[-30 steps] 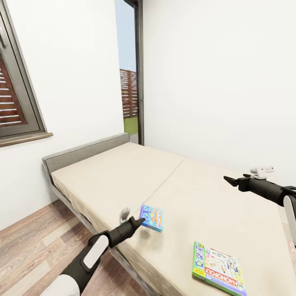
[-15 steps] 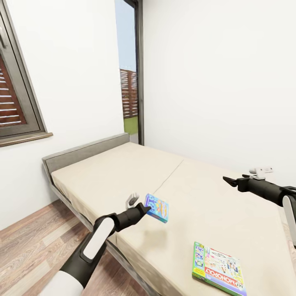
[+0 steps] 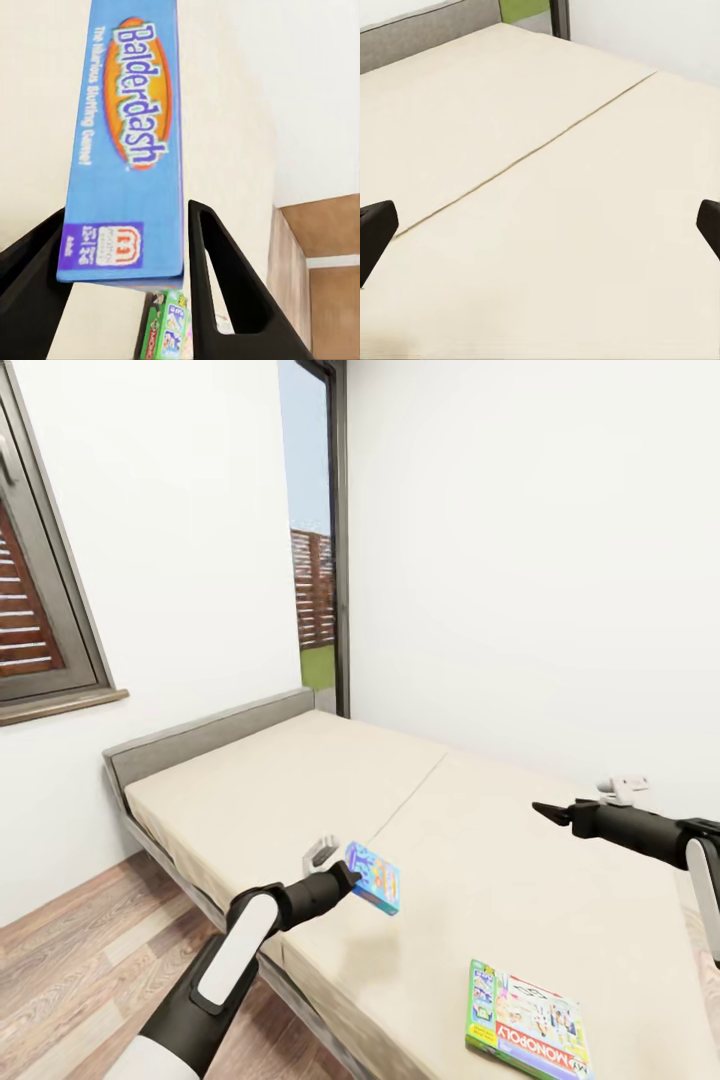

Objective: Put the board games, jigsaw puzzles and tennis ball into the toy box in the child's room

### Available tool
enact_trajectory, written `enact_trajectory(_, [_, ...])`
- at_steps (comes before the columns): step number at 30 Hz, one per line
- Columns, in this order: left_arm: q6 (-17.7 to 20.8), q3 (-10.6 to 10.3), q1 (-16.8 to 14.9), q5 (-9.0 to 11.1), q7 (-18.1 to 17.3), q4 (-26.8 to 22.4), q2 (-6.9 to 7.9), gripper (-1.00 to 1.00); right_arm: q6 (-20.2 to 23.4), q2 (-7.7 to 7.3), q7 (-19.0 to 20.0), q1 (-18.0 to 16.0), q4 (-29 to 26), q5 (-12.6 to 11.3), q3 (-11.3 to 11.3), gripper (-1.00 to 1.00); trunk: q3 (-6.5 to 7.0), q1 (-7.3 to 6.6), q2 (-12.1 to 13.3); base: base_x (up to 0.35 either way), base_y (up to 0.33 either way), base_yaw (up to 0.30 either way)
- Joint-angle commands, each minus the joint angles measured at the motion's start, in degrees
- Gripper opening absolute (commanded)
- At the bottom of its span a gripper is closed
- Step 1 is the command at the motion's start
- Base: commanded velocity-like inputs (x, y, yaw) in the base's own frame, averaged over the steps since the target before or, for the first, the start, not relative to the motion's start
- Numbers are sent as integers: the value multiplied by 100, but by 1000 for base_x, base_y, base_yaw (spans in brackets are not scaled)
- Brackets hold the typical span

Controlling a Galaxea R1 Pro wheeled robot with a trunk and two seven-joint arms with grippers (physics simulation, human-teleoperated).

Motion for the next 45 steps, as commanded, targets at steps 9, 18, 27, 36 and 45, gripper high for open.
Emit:
enact_trajectory(9, [61, -194, -9, 47, 47, -1, -22, -100, 109, 2, 70, -3, -3, -2, -4, 100, 156, -199, 359, 0, 0, -86])
enact_trajectory(18, [73, -205, -9, 38, 65, -4, -16, -100, 102, 1, 72, -6, -4, -2, -3, 100, 317, -397, 720, 0, 0, -264])
enact_trajectory(27, [11, -203, 52, 20, 90, -17, -5, -100, 97, 1, 80, -2, -3, -3, -7, 100, 335, -419, 760, 36, -4, -57])
enact_trajectory(36, [7, -191, 81, 83, 93, 15, -7, -100, 101, 0, 81, -5, -3, -3, -10, 100, 335, -419, 760, 63, -13, -7])
enact_trajectory(45, [9, -185, 82, 97, 80, 17, 11, -100, 104, 0, 81, -4, -3, -3, -10, 100, 335, -419, 760, 4, -1, -215])
